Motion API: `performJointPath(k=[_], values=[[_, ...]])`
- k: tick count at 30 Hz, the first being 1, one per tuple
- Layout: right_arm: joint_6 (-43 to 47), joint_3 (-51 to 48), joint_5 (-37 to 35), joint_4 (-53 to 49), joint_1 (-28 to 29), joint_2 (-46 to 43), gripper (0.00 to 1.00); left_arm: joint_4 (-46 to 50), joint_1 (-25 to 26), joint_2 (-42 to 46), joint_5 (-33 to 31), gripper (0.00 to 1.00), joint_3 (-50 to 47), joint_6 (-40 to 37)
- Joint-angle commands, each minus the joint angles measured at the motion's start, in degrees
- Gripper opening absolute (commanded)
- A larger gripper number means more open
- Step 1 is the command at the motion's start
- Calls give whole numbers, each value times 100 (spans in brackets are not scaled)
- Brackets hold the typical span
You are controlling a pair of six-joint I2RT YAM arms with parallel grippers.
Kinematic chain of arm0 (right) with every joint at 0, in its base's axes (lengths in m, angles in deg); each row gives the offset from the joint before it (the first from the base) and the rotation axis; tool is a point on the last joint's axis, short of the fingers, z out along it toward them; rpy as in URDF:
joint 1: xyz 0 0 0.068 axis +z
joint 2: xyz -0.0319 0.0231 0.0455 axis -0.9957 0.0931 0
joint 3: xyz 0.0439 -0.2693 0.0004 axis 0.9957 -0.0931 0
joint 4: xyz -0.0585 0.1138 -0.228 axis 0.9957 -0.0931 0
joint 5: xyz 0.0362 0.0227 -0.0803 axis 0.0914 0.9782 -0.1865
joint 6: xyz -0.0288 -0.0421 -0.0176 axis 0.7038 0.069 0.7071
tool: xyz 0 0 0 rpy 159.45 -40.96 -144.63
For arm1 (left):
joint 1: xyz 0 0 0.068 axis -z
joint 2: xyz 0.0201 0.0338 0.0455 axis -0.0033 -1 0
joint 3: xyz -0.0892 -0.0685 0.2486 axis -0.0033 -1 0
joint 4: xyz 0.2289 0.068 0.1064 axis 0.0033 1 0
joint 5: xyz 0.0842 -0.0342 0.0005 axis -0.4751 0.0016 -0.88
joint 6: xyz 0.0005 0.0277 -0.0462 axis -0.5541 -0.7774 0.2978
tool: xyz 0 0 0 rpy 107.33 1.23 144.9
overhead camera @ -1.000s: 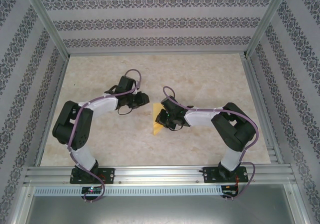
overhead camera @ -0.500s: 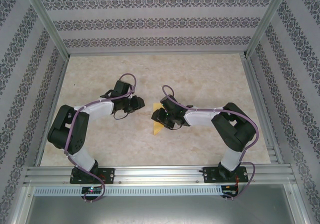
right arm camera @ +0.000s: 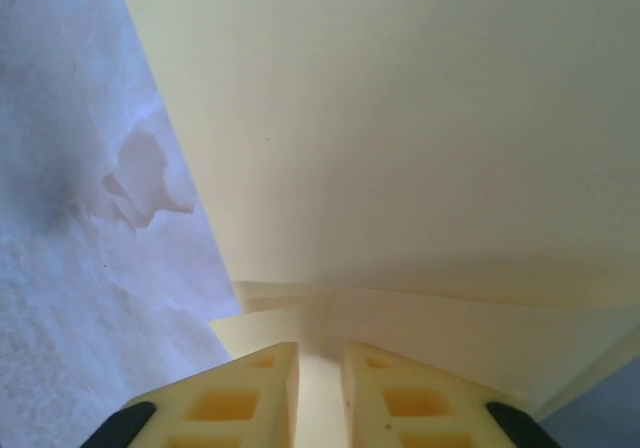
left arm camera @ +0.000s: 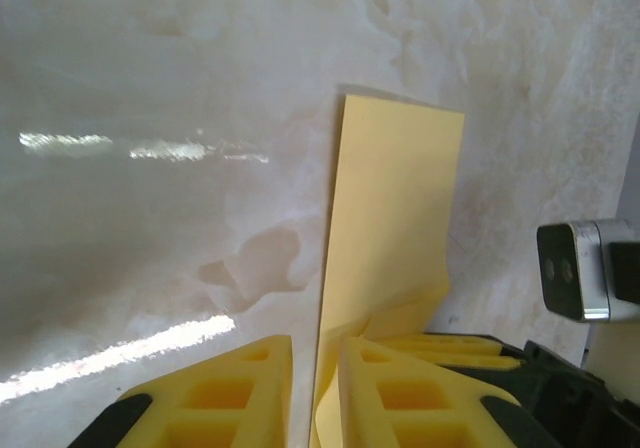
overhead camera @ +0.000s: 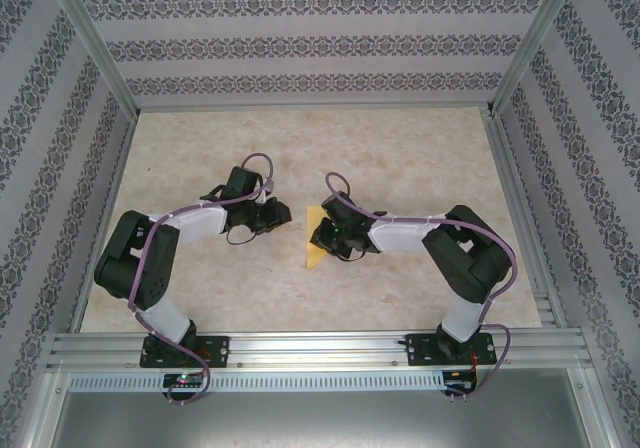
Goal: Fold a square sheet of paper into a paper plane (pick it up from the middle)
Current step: Third fold the triangle at the center of the table.
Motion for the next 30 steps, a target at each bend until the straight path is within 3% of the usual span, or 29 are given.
performJointPath(k=[1,7,19,30], values=[[9,-113,-210,-226,-20,149,16,-298,201,124,422,18,-63,-164],[21,-135,-185,-243,-20,160,6,-288,628,-55,559,12,5,-273],[63,-160,-184,-239,-17,105,4,-125,938,-590,446,5,249,-404],[161,-279,-142,-50,-18,-59,4,129,995,-1021,-28,3,396,-549]])
